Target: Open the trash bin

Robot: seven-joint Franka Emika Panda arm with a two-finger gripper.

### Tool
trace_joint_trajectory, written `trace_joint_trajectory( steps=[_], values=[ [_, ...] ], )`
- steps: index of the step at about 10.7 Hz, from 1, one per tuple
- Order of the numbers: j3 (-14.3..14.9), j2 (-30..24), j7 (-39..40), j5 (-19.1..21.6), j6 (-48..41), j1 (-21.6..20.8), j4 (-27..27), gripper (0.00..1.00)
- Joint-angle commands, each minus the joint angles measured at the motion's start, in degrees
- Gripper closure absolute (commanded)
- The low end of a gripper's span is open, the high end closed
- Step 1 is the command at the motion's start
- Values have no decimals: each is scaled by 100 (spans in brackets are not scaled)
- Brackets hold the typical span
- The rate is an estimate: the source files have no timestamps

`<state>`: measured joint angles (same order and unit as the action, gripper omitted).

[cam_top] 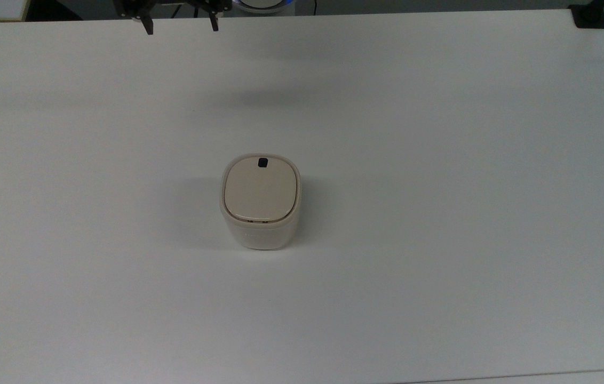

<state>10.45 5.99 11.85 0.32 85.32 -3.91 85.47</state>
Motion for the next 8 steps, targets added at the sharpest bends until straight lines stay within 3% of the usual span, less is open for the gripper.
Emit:
trace_joint_trajectory(
  steps=[1, 7, 8],
  values=[
    [-17, -63, 125, -14, 46, 66, 40, 0],
    [-8, -72, 133, 12, 55, 84, 40, 1],
    [-8, -54, 133, 47, 81, 92, 31, 23]
  ],
)
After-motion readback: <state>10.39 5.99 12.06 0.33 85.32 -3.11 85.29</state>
